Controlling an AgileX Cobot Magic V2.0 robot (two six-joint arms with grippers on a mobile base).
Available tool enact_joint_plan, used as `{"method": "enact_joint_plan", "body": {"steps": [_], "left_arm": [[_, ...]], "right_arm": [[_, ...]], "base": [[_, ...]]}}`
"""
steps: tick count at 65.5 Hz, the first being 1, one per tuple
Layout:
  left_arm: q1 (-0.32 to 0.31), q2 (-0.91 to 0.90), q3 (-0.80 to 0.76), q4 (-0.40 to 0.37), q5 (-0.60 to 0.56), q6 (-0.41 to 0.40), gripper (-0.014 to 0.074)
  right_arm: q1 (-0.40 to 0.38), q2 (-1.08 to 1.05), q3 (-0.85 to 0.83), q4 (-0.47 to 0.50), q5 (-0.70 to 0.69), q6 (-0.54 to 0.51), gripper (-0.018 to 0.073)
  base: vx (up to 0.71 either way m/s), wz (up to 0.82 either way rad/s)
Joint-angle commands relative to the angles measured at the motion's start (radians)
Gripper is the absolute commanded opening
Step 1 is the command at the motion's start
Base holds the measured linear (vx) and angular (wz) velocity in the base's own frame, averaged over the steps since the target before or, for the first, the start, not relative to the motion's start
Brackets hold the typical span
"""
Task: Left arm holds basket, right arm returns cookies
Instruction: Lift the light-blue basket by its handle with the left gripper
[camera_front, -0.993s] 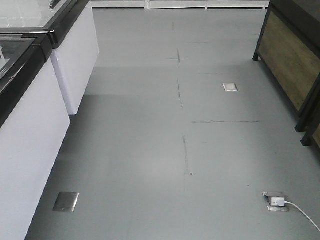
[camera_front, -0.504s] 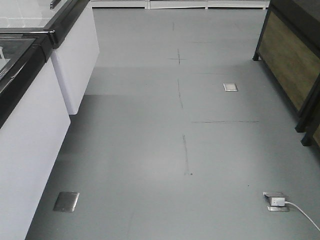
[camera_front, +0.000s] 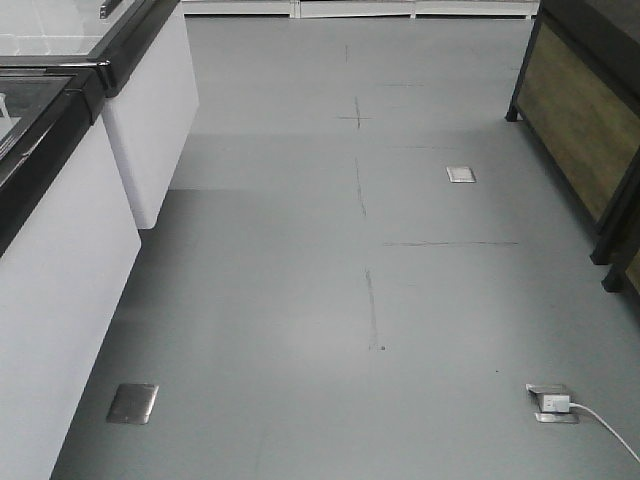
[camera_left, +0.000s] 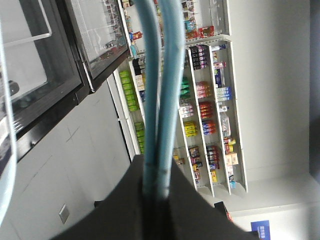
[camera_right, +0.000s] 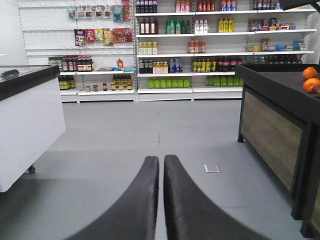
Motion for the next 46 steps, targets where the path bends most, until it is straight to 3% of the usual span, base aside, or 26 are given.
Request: {"method": "enact_joint_plan", "body": {"steps": [1,14,21,25,36,46], "left_arm": [[-0.042,-0.103,-0.033,-0.142,0.051,0.013,-0.0006],[-0.174,-0.166,-0.032,-0.142,0.069,0.025,-0.0006],[-0.252,-0.210,-0.032,-0.142,0.080,0.069,-0.0006],[-0.304,-0.241,-0.032,-0.126,0.083,0.102,-0.0006],[-0.460,-0.298,-0.016,-0.022,0.074,0.102,-0.0004],[-0.611,-0.328,0.106,-0.047,0.069,0.156,-0.0003]], "right_arm": [[0.001,-0.012,0.018,-0.006,-0.072,-0.007,-0.0009],[0.001,-0.012,0.018,-0.006,-0.072,-0.007,-0.0009],[0.001,-0.012,0.018,-0.006,-0.072,-0.007,-0.0009],[0.001,-0.012,0.018,-0.006,-0.072,-0.007,-0.0009],[0.001,-0.012,0.018,-0.006,-0.072,-0.007,-0.0009],[0.001,-0.012,0.018,-0.006,-0.072,-0.007,-0.0009]], "base": [[0.00,0.00],[0.00,0.00],[0.00,0.00],[0.00,0.00],[0.00,0.00],[0.00,0.00]]}}
